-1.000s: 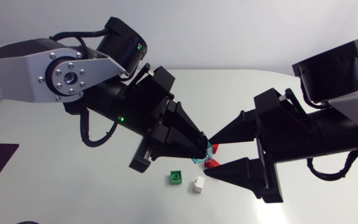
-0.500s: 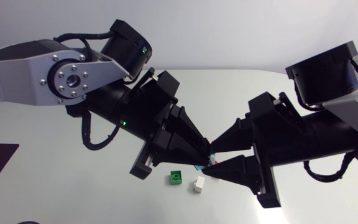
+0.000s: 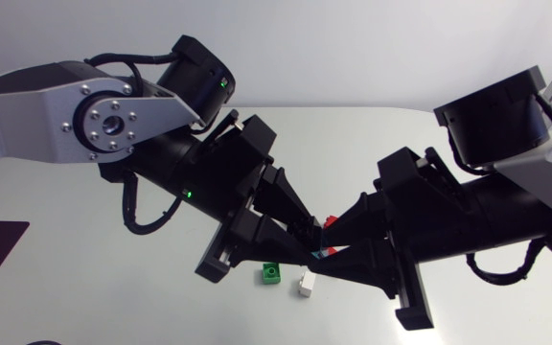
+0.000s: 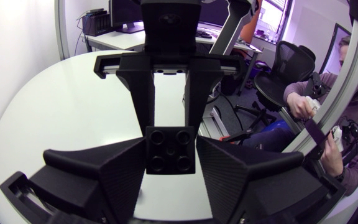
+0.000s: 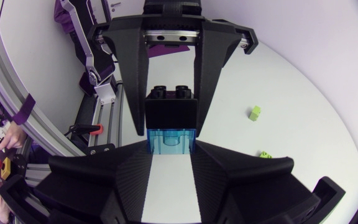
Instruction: Disassemble duplo
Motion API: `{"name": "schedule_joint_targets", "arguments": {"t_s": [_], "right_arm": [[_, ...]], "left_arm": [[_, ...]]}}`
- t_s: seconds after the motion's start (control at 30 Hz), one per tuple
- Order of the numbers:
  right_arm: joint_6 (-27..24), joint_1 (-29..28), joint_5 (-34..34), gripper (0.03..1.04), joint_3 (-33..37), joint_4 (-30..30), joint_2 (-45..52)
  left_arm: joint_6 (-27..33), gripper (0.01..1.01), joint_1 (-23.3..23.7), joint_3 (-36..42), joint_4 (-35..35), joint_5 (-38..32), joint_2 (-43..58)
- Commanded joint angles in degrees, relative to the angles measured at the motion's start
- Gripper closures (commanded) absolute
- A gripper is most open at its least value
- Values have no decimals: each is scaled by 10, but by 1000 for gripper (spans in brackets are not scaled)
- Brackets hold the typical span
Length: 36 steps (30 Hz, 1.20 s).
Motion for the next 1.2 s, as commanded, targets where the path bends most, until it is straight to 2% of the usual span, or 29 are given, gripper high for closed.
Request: {"name": "schedule_joint_targets", "arguments": {"t_s": [0.0,0.1,0.5,0.6,0.7,0.77,0.9,1.07,1.17], "right_arm": [[-5,2,0,851,-13,0,2],[-7,1,0,851,-16,-2,-1],[-4,10,6,851,-27,-13,-23],[-4,13,8,851,-29,-14,-25],[-3,20,12,851,-36,-13,-26],[-3,28,18,851,-40,-13,-27],[-9,35,27,852,-52,-13,-32],[-24,54,61,851,-60,-13,-34],[-24,76,87,851,-64,-12,-33]], "left_arm": [[18,298,-3,17,-13,9,1],[20,256,-1,19,-18,9,-1],[36,269,18,32,-42,8,-7],[40,439,18,30,-44,8,-7],[41,536,19,30,-44,8,-7],[41,677,19,31,-44,8,-7],[47,700,19,39,-58,9,-5],[91,708,31,84,-140,44,21],[100,708,38,96,-153,51,27]]}}
